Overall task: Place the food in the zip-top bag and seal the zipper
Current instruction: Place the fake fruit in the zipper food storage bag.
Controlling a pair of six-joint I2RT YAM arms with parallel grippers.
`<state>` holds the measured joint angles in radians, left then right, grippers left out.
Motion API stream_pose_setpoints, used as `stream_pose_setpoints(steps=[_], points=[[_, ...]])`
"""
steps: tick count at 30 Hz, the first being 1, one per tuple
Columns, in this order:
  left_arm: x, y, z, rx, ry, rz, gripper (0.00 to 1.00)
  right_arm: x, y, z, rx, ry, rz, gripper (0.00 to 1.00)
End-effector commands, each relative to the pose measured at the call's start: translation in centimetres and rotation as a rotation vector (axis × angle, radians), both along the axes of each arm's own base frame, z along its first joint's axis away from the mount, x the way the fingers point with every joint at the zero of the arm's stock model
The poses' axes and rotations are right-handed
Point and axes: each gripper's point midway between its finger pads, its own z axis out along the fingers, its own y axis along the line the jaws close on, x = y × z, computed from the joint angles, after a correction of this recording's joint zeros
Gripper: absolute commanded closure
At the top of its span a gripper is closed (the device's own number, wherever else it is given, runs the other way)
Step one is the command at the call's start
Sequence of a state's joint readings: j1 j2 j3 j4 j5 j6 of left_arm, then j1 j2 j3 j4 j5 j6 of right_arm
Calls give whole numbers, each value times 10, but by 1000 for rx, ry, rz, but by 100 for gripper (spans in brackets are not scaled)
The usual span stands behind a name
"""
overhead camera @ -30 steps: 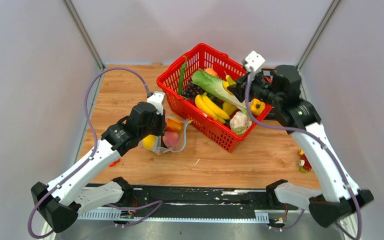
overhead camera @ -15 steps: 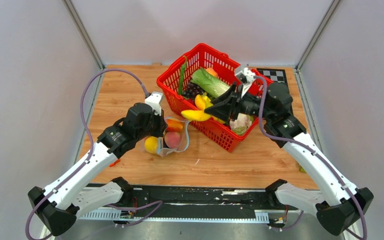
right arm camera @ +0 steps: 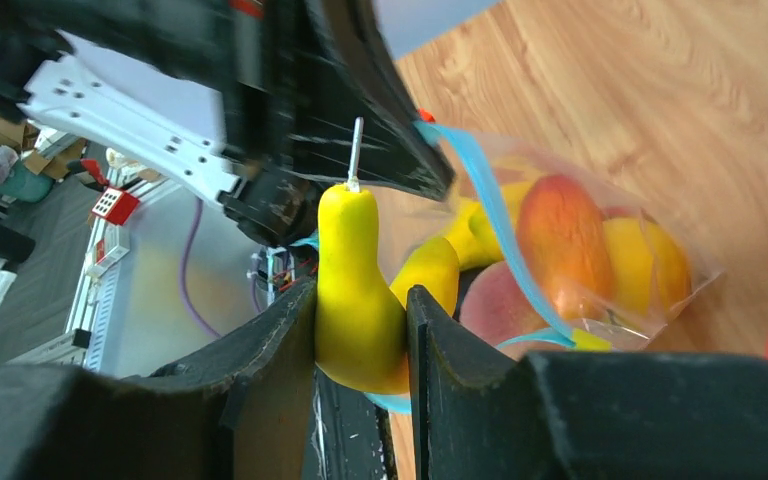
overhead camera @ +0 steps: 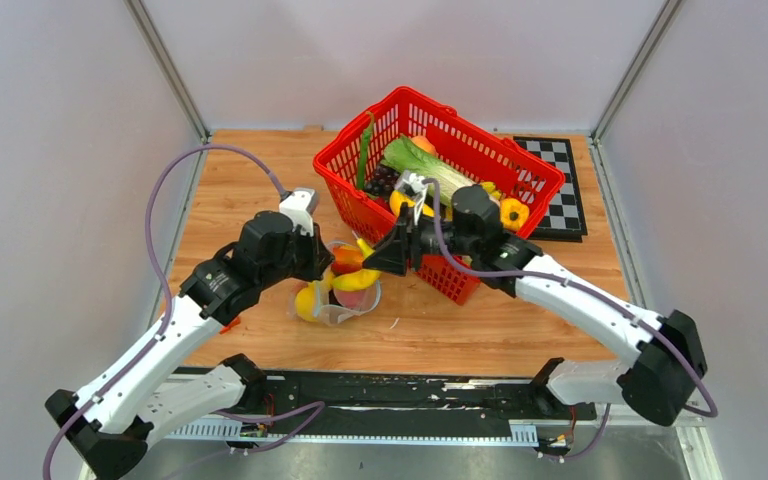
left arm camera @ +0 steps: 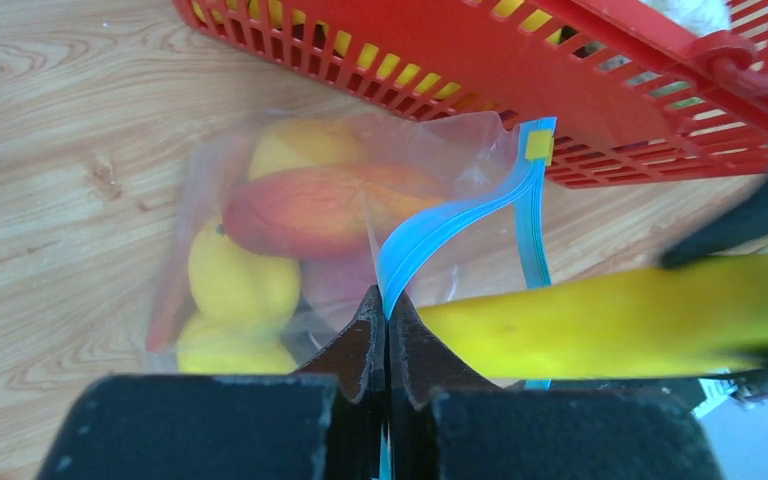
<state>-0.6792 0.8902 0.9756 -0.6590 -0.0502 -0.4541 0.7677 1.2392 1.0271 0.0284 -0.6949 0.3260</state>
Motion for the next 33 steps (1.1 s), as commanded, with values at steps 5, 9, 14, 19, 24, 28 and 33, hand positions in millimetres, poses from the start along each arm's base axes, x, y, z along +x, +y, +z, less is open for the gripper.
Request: stream_pose_setpoints(steps=[5,9,14,19,24,28,33], points=[[-8,-7,25,-146,-34,2,100,-6,44,-23,27,29,-48,94],[-9,-8,24,-178,-35,14,100,-10,52,-27,61,72,-99,94],[-9,-5,26,-204,-59,35,100,-15,53,-44,52,254,-162,99],[-5,6,29,-200,-93,90,100,-31,62,-57,-35,235,-180,97],[-5,9,32,-207,-113,102,100,-18,58,-90,-214,252,-315,99],[-7,8,34,-208,-120,85,100,0,49,-95,-303,178,-412,91],[-8,3,34,-224,-120,56,100,26,45,-84,-412,65,-496,45]])
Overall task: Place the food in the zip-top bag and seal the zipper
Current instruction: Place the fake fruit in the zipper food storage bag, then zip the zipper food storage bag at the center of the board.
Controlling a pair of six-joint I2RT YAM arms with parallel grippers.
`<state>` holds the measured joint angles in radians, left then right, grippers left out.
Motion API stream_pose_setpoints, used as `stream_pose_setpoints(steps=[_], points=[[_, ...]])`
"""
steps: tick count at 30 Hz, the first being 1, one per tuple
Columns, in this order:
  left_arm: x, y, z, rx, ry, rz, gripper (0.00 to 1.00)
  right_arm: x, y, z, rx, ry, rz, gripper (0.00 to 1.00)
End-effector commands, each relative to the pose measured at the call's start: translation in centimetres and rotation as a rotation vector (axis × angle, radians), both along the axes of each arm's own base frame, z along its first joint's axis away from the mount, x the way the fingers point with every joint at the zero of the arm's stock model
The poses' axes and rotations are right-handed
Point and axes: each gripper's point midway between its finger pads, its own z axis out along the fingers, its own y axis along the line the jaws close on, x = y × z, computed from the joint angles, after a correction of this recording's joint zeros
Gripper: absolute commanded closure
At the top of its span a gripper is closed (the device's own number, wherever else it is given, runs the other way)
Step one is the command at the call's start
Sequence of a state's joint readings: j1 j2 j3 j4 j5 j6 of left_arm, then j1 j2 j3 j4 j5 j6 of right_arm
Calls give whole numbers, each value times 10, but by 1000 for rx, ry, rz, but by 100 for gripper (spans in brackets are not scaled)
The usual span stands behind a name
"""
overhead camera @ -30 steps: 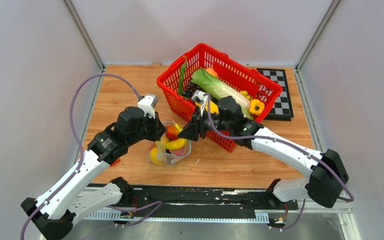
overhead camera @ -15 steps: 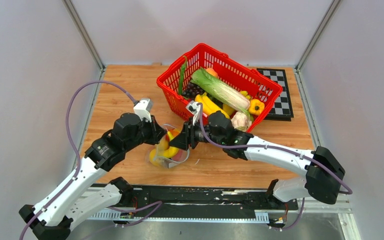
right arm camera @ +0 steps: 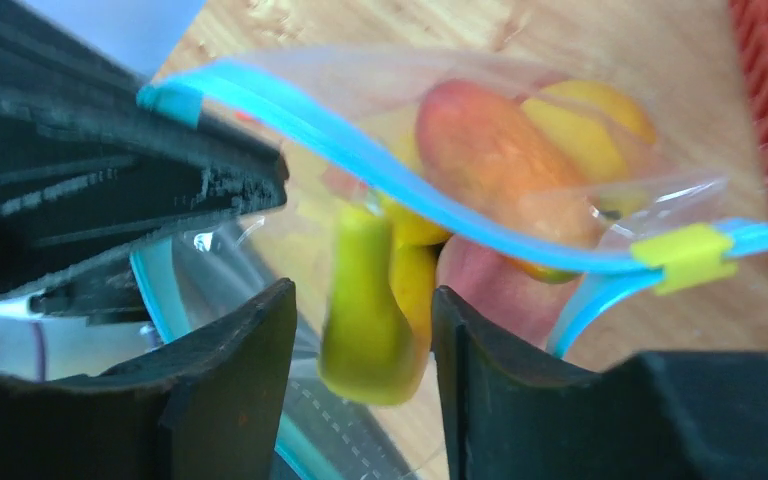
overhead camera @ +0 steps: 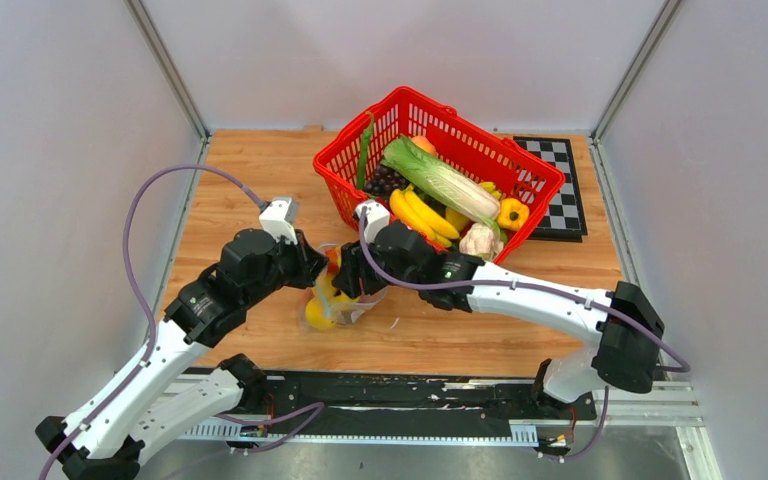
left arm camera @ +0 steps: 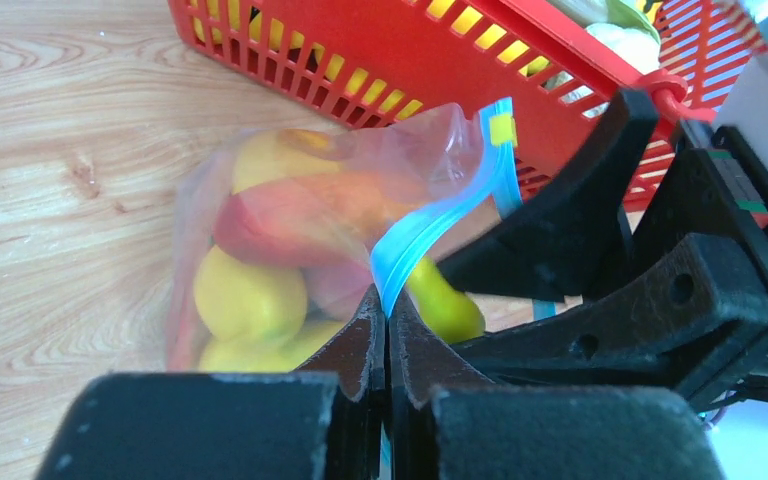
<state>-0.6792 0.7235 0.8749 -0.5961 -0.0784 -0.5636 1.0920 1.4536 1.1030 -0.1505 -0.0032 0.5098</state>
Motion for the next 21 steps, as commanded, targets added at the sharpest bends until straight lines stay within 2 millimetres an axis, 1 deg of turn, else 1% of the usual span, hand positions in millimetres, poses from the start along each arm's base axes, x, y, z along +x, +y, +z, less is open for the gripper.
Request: stream_pose_setpoints(steps=[1,4,5,10,12,14,16,17,19,21], points=[[5,-8,21,-71,-72,-16,100,26,-11,21,-137,-135,-60,38],[8,-5,22,-59,-84,1,100,23,-12,46,-85,-196,-18,24],[10,-4,22,-53,-89,10,100,22,-13,55,-64,-216,-10,22],[14,-3,25,-25,-112,11,100,16,-29,94,-1,-306,6,20],[16,-3,24,0,-116,1,100,16,-43,102,10,-344,-25,20],[16,-5,23,17,-113,-17,100,23,-60,103,-15,-384,-82,21],[16,-5,20,28,-107,-24,100,28,-78,100,-46,-406,-141,27],[16,-6,19,30,-106,-26,100,28,-84,98,-48,-405,-149,33],[16,-4,18,34,-109,-21,100,19,-85,87,-34,-368,-93,45],[17,-1,17,45,-115,-7,100,8,-81,73,-38,-317,-23,53]])
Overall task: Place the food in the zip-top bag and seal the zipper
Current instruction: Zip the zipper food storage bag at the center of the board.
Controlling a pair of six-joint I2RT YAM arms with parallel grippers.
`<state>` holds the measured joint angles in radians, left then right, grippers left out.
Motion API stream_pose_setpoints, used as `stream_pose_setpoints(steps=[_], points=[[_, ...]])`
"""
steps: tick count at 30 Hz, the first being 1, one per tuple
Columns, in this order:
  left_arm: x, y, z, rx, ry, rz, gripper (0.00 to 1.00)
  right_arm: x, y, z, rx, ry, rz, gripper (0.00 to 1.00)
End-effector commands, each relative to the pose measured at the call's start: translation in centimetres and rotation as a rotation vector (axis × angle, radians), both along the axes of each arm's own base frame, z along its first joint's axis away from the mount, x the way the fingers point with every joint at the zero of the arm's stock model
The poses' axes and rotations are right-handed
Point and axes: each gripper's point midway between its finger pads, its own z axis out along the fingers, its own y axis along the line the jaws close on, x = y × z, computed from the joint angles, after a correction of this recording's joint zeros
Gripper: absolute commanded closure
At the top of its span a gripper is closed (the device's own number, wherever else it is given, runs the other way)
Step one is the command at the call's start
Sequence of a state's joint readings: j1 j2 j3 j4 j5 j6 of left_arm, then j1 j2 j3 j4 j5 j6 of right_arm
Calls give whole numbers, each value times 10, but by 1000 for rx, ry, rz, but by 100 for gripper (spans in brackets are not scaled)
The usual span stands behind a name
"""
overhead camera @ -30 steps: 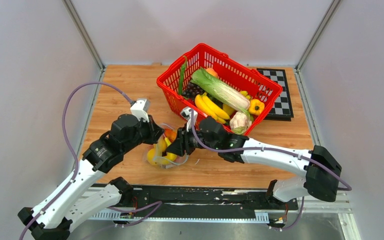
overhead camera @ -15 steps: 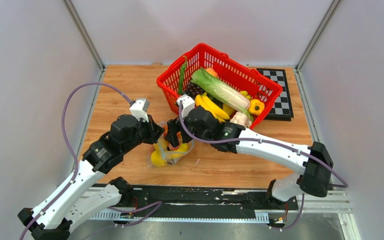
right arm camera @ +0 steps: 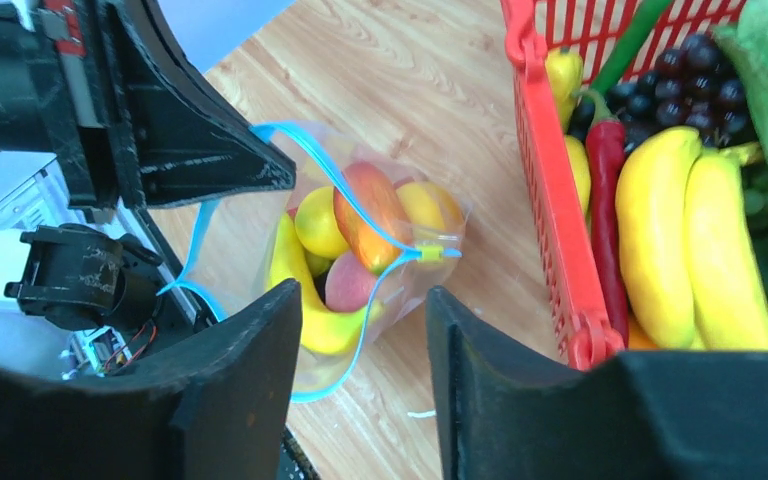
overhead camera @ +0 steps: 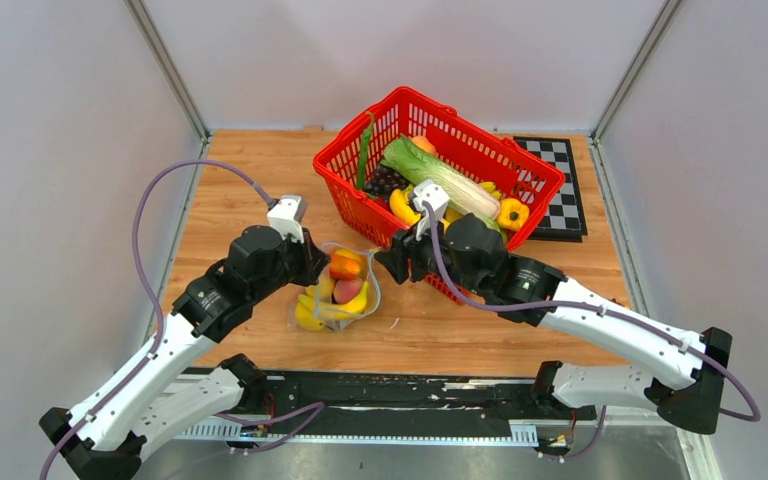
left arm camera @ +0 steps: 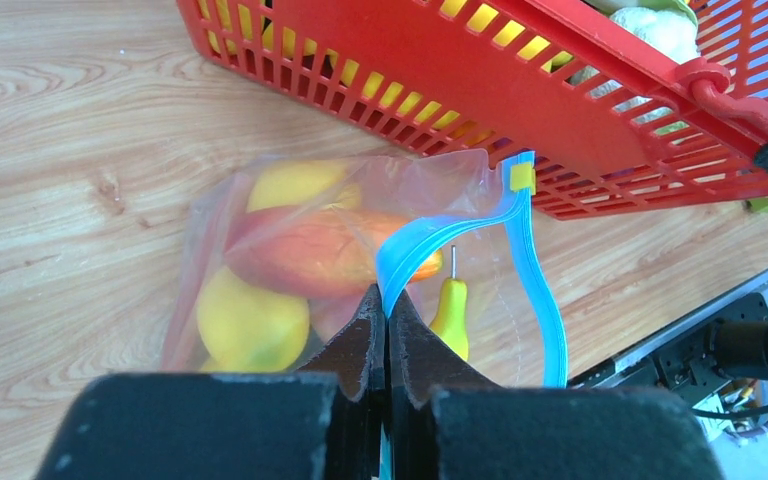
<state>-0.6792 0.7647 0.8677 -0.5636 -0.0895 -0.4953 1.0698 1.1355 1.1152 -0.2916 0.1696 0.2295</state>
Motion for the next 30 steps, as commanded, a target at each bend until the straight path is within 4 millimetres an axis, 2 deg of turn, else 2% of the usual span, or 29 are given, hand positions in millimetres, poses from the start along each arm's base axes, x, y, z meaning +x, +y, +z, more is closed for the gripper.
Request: stream_pose_setpoints(steps=[1,3,5,9,12,14,16,17,19,24,27,30], points=[[8,4,26,-15,-97,16,100,-6,-2,-33,-58,70,46,58],[7,7,27,0,-105,24,100,0,-5,-49,-101,97,12,71],[7,9,28,18,-112,14,100,10,-10,-65,-155,131,-18,76],[0,7,25,74,-99,-54,100,54,-49,-90,-285,151,-208,78],[-9,0,24,89,-94,-142,100,83,-83,-91,-301,118,-323,77],[-18,-10,27,79,-95,-231,100,87,-87,-86,-315,86,-279,73],[-25,-17,32,66,-93,-295,100,76,-75,-80,-304,28,-134,67],[-31,-22,35,57,-91,-336,100,65,-62,-74,-270,-21,-16,62],[-38,-26,41,46,-95,-393,100,43,-48,-68,-212,-114,155,53],[-53,-29,53,40,-105,-478,100,-6,-44,-66,-122,-324,416,28],[-60,-29,56,42,-108,-514,100,-41,-41,-70,-94,-503,617,24],[-64,-29,57,37,-116,-531,100,-49,-43,-62,-45,-588,629,22]])
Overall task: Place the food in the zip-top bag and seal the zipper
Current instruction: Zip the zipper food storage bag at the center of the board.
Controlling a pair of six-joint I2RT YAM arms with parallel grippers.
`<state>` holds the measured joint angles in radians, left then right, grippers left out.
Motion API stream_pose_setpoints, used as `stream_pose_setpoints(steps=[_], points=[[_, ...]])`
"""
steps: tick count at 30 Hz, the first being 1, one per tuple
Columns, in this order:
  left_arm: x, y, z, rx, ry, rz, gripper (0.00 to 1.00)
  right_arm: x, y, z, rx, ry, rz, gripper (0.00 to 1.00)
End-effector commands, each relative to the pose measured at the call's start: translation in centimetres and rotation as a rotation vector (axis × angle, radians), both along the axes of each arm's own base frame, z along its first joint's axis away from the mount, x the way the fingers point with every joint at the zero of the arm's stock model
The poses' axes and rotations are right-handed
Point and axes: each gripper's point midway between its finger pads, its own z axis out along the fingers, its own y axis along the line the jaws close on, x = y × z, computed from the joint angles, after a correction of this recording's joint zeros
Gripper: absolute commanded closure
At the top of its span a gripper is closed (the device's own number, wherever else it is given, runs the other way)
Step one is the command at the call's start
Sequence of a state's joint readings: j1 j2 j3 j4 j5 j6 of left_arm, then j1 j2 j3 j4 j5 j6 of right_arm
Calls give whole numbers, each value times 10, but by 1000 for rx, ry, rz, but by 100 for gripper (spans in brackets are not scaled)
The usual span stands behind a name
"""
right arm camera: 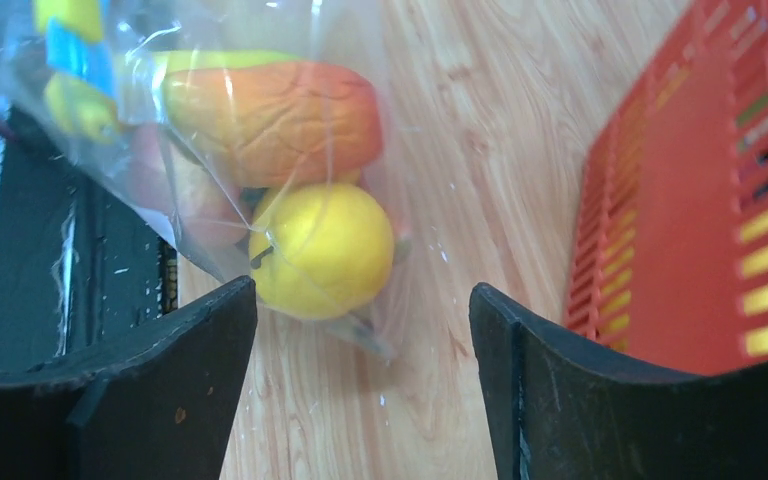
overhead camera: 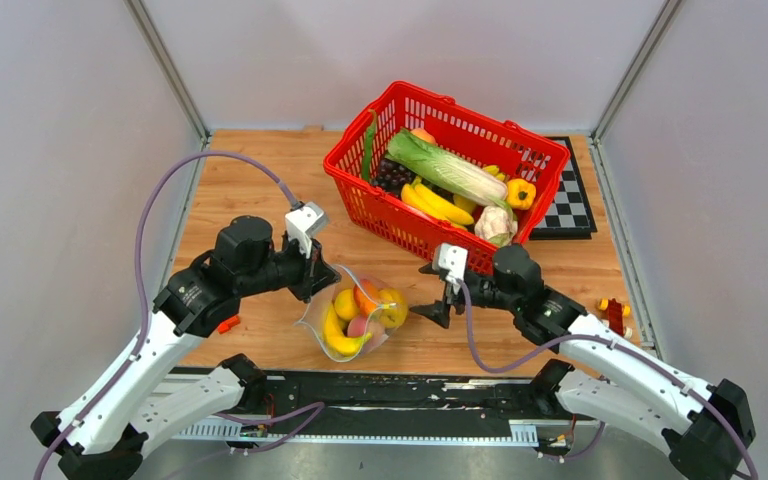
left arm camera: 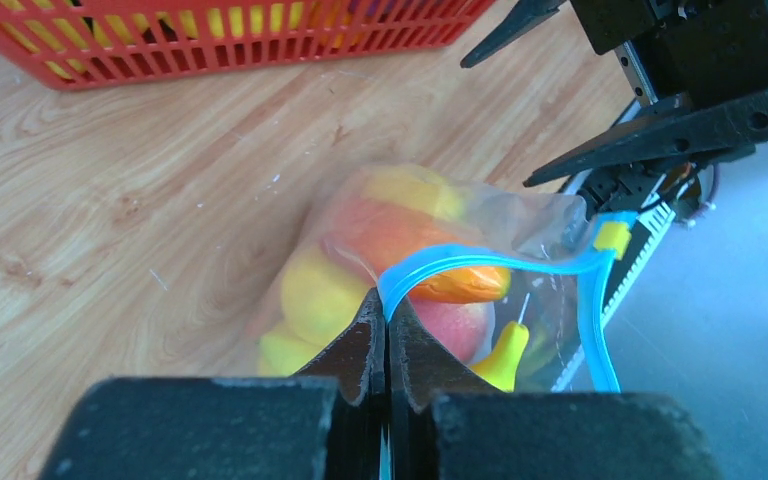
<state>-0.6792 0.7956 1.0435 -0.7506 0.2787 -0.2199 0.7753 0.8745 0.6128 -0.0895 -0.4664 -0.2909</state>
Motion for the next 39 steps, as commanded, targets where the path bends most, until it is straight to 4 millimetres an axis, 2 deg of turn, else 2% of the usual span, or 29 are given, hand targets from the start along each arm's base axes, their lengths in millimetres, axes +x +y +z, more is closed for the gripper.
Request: stream_pose_setpoints(steps=[1,4,9,16,19,24,28,31,37,38,39], points=[[-11,-5,25,-48,-70,-90,100,-29,15,43,160,-288,250,22],[-13,-9,26,-66,-71,-113,100,-44,18,49,185,-330,345,22],[-12,-18,28,-105,-66,-134,100,-45,32,56,227,-325,343,25],[-2,-16,21,-88,-58,-81,100,-52,54,45,199,-354,379,30],[0,-17,18,-89,-49,-69,100,-46,55,50,219,-376,343,35],[1,-19,17,-89,-44,-76,100,-35,51,53,239,-419,267,54],[2,-20,17,-92,-40,-76,100,-34,49,48,222,-433,264,63],[2,-21,18,-98,-42,-74,100,-34,48,42,201,-434,267,67],[5,-21,17,-96,-43,-64,100,-32,48,44,212,-439,255,78],[5,-21,18,-98,-46,-63,100,-31,48,43,210,-437,249,75],[5,-21,17,-98,-44,-63,100,-29,47,42,208,-438,239,67]])
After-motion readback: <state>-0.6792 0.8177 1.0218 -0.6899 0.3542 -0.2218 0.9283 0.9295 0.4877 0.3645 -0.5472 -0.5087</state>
